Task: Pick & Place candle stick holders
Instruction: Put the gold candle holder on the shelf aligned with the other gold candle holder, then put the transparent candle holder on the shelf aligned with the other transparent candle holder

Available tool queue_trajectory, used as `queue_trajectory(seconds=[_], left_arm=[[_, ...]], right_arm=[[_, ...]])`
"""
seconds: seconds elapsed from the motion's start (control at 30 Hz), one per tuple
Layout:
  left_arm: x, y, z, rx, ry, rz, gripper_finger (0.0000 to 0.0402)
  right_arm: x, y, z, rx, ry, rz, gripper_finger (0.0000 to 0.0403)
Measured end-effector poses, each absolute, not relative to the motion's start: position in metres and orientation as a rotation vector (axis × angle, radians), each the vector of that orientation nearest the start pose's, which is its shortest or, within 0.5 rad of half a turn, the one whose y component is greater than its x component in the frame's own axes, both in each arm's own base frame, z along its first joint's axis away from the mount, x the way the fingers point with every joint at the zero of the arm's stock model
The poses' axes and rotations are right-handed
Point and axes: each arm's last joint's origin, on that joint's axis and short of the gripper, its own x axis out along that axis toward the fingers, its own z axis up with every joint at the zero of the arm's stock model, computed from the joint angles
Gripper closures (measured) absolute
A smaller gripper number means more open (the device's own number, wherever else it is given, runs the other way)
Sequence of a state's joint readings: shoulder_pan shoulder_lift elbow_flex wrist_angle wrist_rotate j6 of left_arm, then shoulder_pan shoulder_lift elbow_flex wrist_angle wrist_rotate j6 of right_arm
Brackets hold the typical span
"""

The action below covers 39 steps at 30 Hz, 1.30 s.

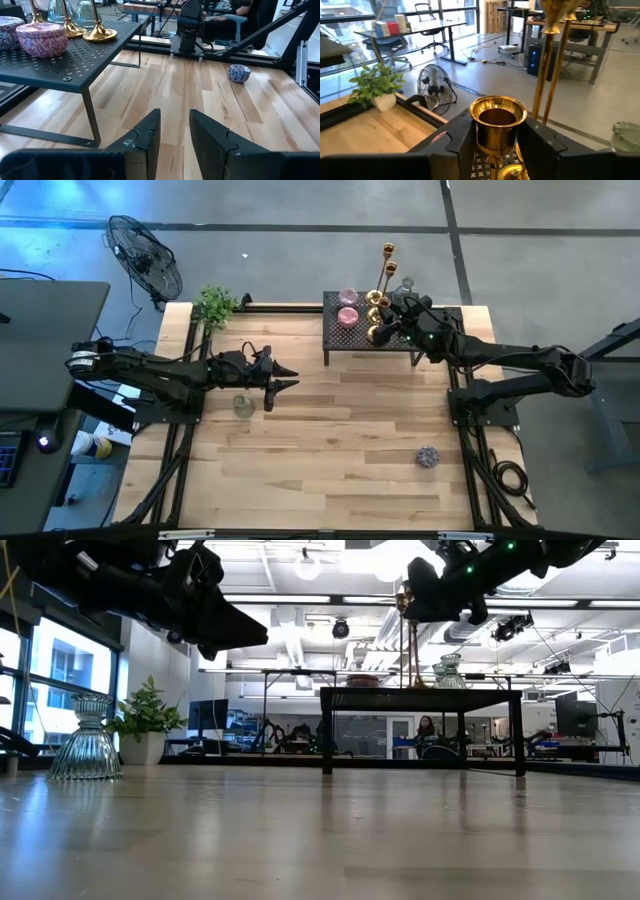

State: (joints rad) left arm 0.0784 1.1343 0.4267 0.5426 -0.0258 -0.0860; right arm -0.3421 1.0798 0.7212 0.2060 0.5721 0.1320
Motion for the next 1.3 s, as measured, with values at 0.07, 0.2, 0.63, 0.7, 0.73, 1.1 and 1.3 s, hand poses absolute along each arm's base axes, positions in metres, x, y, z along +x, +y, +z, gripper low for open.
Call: queue_trajectory(seconds=[0.07,0.2,0.63,0.7,0.73,1.1,1.3], left_arm=[[0.228,0.018,0.213,-0.091,0.161,0.104,0.0302],[0.228,0.018,0.213,-0.095,0.161,0.084,0.0302],[0.228,0.018,0.212,-0.117,0.175,0.080,0.0302],[0.228,0.018,0.212,-0.115,0.174,0.103,0.0302],[0.228,0.019,0.212,-0.114,0.173,0.118,0.0302],[0.228,0.019,0.212,-0.113,0.173,0.134,0.0302],[0.228,0.019,0.211,-0.137,0.176,0.146,0.0302]], right_arm=[[0.218,-0.095,0.292,0.102,0.097,-0.937,0.0269],[0.218,-0.095,0.292,0.101,0.098,-0.942,0.0234],[0.208,-0.091,0.305,0.065,0.055,-0.941,0.0151],[0.204,-0.090,0.311,0.056,0.034,-0.940,0.0151],[0.201,-0.089,0.313,0.052,0.024,-0.939,0.0151],[0.175,-0.068,0.340,-0.048,-0.062,-0.840,0.0151],[0.166,-0.039,0.342,-0.099,-0.029,-0.692,0.0194]])
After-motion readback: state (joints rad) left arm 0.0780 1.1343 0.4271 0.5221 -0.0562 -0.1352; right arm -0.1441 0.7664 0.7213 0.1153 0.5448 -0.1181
